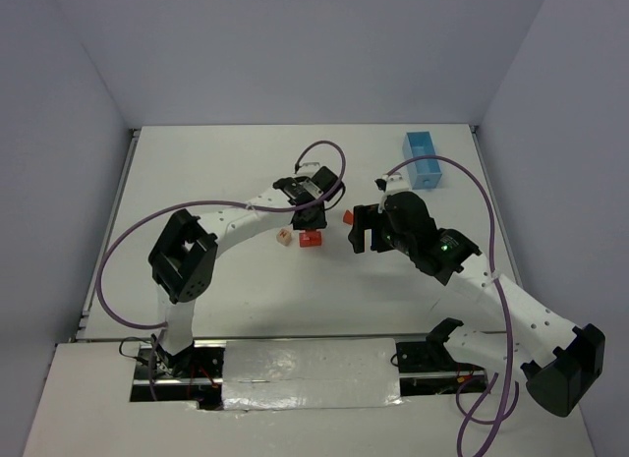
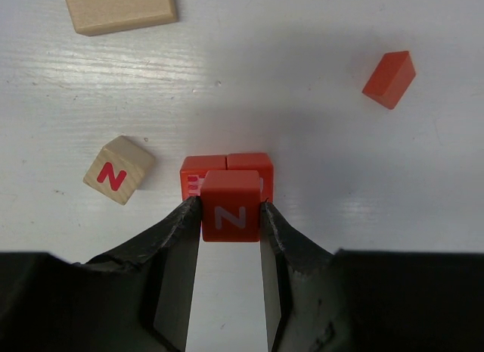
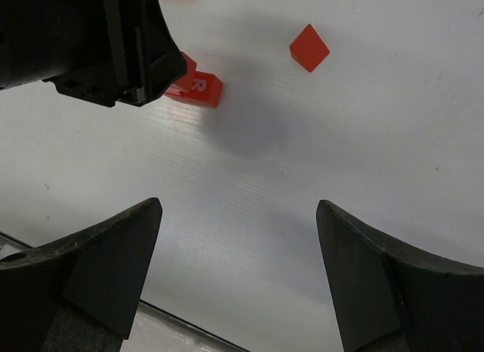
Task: Build the wood block tower
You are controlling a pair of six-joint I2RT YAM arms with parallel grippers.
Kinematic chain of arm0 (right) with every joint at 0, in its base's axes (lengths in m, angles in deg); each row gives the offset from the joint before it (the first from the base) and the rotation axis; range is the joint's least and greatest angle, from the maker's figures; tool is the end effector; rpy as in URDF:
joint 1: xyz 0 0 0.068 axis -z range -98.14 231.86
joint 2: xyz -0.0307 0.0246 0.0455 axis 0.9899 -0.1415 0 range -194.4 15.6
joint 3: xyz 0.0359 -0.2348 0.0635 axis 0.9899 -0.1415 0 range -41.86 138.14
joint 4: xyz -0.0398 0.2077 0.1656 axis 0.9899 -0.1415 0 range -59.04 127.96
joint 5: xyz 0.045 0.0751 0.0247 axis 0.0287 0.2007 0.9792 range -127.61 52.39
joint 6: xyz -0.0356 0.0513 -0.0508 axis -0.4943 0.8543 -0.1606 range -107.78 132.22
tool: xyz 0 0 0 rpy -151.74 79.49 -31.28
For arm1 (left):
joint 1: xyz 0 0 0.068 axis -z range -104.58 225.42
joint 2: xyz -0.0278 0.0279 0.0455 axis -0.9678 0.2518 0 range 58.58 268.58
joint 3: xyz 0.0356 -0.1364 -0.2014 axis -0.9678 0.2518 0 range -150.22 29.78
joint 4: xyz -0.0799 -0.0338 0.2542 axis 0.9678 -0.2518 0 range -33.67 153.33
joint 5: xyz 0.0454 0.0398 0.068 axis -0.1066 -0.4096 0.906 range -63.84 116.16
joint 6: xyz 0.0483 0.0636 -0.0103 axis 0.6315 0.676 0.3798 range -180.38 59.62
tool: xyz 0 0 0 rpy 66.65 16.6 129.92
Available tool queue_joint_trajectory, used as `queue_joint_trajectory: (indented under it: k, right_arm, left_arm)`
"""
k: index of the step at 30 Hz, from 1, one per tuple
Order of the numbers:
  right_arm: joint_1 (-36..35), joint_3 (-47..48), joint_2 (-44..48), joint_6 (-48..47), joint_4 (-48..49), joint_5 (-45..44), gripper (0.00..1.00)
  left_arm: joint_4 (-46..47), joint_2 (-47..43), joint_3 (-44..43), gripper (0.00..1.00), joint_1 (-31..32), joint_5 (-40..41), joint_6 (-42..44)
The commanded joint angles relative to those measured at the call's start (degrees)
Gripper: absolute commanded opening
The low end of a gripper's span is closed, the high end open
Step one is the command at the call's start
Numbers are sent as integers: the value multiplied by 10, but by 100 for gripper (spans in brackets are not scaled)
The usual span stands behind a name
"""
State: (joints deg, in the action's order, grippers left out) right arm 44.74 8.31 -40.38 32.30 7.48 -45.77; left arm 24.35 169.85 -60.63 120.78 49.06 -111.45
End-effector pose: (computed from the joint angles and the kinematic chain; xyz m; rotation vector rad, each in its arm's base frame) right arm 0.2137 0.1494 0.2588 -0.2502 2.2117 0.3998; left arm 0.3231 -0.2887 0.1802 -0.2605 2.4863 -0.1648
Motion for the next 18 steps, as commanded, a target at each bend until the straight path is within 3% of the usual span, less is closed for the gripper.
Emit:
queue_joint_trajectory:
  k: [1,18]
  right_arm:
    - [0,-2,12,2,17,-6,90]
    - [0,-3,14,2,17,-6,90]
  left_arm:
    - [0,9,-28,12,5,10,5]
    - [-11,33,-49,13,10,10,-4]
